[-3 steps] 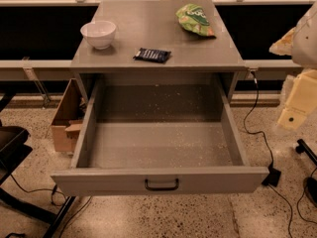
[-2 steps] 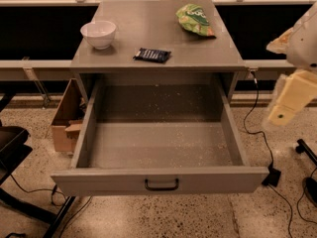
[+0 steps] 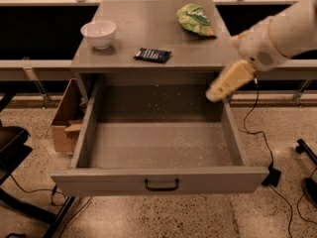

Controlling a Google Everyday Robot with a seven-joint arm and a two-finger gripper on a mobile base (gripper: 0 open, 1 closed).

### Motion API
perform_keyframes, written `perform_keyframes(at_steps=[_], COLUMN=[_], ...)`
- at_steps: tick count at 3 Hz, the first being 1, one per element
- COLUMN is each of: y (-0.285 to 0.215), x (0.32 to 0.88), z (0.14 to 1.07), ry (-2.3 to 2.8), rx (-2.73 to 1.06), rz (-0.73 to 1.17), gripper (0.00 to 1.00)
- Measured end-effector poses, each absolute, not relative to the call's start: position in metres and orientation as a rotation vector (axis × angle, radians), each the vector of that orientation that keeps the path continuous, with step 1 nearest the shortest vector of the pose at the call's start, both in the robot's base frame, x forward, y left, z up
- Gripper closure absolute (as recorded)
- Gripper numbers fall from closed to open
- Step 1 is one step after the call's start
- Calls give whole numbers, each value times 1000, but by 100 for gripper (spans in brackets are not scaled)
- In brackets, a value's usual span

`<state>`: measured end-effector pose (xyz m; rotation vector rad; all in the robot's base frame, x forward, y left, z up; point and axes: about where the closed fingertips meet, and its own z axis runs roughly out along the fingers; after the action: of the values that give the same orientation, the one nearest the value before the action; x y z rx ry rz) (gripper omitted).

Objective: Place rxbar blueberry into top drawer

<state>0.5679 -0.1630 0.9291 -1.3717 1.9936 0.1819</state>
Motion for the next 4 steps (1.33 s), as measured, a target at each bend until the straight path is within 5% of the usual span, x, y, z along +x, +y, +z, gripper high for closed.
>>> perform_keyframes(at_steps=[1,4], y=[-129,-92], x=[649,703], z=[959,957], ry=[1796,1720], rx=[-1236,-1220], rz=[203,279], gripper=[0,0])
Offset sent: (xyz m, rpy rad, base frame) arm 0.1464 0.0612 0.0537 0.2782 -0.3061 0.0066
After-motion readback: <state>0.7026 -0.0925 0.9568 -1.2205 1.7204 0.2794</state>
